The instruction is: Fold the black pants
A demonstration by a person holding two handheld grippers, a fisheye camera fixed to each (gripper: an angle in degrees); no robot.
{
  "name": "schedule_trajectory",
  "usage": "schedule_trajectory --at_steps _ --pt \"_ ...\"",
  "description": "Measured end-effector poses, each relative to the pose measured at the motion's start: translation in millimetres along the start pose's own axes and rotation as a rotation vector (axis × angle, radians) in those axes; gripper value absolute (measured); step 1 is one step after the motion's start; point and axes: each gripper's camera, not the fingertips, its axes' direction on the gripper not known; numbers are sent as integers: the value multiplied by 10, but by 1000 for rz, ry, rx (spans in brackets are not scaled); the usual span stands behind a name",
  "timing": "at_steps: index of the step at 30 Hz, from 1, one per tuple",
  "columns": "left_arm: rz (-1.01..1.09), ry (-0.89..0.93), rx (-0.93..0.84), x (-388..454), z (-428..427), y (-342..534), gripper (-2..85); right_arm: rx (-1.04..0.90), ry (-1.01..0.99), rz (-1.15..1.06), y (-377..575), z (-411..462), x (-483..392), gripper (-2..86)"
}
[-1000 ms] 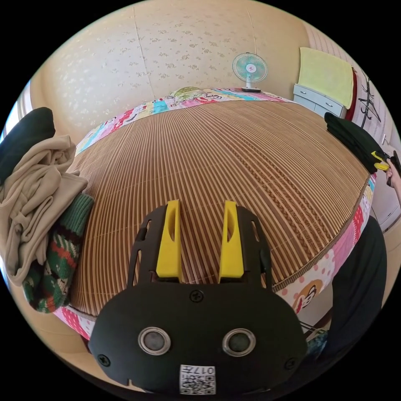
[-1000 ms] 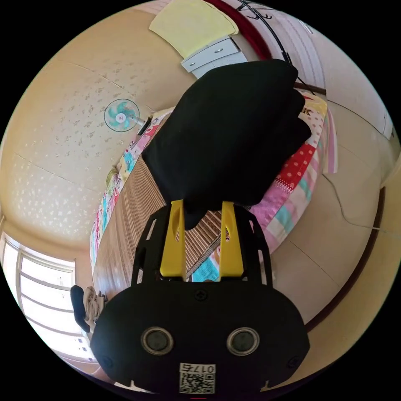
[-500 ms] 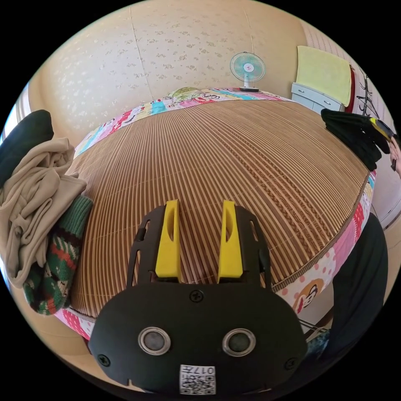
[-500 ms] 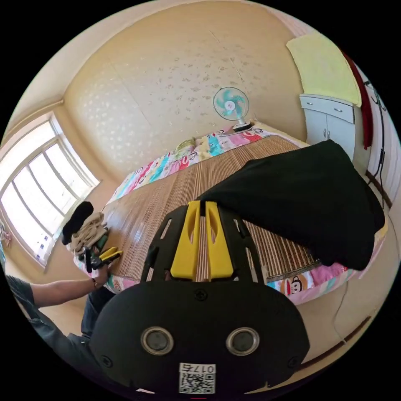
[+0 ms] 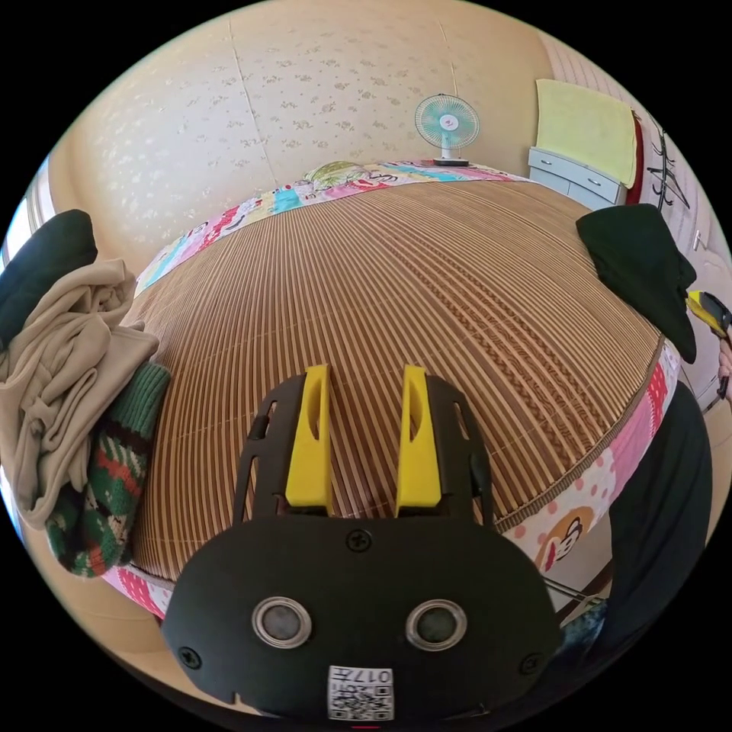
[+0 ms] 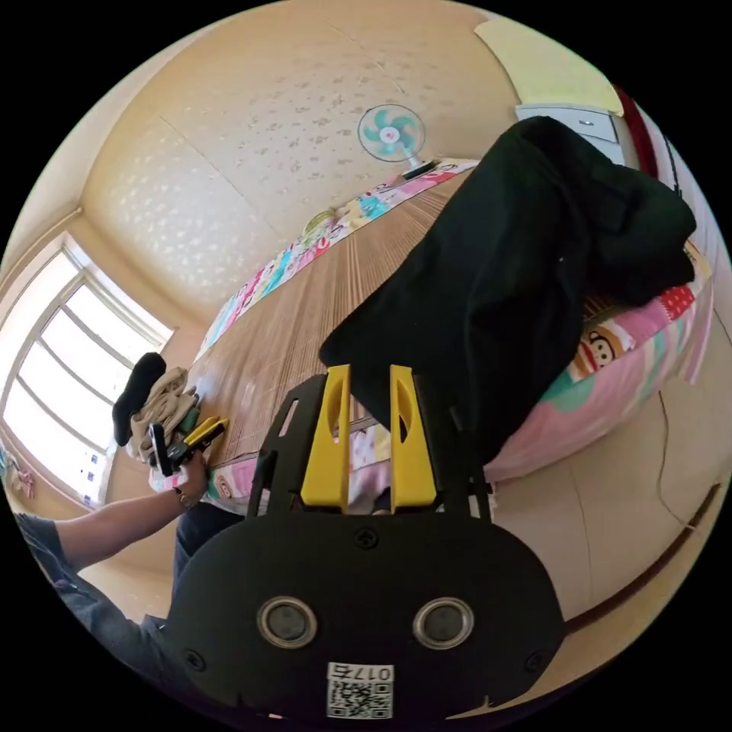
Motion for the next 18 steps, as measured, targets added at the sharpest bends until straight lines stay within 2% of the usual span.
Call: schedule_trajectory --at_steps 1,3,8,11,14,18 --pt "2 -1 1 1 2 4 134 -2 113 49 -65 -51 184 122" --pt "14 -5 3 13 8 16 129 -39 180 118 -156 -30 450 141" --pt "37 -12 6 35 19 36 120 -113 97 103 -446 261 665 116" --pt "38 -12 5 26 28 46 118 -26 41 -51 -715 231 182 48" --pt "39 -16 5 23 37 55 118 111 -162 -152 -894 135 -471 34" --pt "40 -19 5 14 48 66 115 62 -302 -300 -858 355 -1418 27"
